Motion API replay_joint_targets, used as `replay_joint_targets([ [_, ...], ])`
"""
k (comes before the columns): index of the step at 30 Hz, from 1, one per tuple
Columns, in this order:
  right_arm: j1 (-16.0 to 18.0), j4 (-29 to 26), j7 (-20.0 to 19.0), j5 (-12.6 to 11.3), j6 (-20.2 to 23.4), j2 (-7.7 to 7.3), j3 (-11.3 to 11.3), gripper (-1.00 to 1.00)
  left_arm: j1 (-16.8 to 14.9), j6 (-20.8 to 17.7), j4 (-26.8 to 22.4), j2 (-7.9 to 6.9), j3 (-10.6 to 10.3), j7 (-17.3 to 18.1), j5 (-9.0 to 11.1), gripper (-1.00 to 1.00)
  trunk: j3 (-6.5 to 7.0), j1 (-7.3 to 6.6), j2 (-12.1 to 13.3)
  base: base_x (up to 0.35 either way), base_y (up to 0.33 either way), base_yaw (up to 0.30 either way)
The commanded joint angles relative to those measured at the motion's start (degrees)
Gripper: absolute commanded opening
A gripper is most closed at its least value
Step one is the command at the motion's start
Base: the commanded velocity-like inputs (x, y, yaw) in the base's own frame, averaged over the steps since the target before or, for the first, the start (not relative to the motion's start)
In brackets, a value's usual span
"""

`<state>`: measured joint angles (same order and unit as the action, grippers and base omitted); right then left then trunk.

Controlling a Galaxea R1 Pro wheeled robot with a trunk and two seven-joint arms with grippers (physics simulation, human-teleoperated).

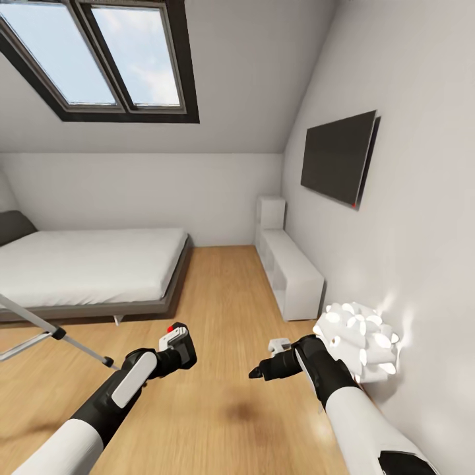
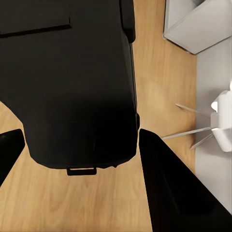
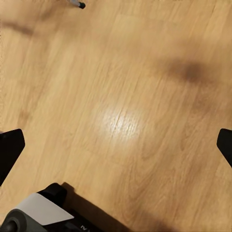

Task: Attach the digital camera to the camera tripod in the bedroom.

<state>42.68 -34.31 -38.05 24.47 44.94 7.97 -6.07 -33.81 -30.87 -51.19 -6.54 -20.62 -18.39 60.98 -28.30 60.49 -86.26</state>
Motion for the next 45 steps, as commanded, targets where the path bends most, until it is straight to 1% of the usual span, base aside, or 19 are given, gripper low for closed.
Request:
replay_joint_targets([
  [1, 0.0, -0.1, -0.5, 0.6, 0.2, 0.1, -0.4, 1.0, 0.0, -0.1, -0.1, -0.1, -0.2, -0.4, 0.4, -1.0, 0.12, -0.23, 0.4, 0.0, 0.0, 0.0],
  [20, 0.0, 0.0, -0.5, 0.7, 0.1, 0.12, -0.4, 1.0, 0.0, -0.1, 0.1, -0.28, -0.2, -0.5, 0.4, -1.0, 3.53, -4.4, 8.0, 0.0, 0.0, 0.0],
  [31, 0.0, -0.3, -0.4, 1.3, 0.9, 0.2, -0.3, 1.0, -0.1, -0.1, 0.1, -0.32, -0.2, -0.4, 0.4, -1.0, 5.5, -6.82, 12.4, 0.0, 0.0, 0.0],
  [36, 0.0, -0.2, -0.4, 0.8, 0.5, 0.06, -0.6, 1.0, 0.0, -0.1, 0.1, -0.29, -0.2, -0.4, 0.4, -1.0, 6.46, -7.91, 14.4, 0.0, 0.0, 0.18],
  [45, 0.0, -0.2, -0.4, 0.9, 0.3, -0.05, -0.5, 1.0, 0.0, 0.0, 0.2, -0.17, -0.3, -0.4, 0.5, -1.0, 8.27, -9.89, 18.0, 0.0, 0.0, 0.282],
])
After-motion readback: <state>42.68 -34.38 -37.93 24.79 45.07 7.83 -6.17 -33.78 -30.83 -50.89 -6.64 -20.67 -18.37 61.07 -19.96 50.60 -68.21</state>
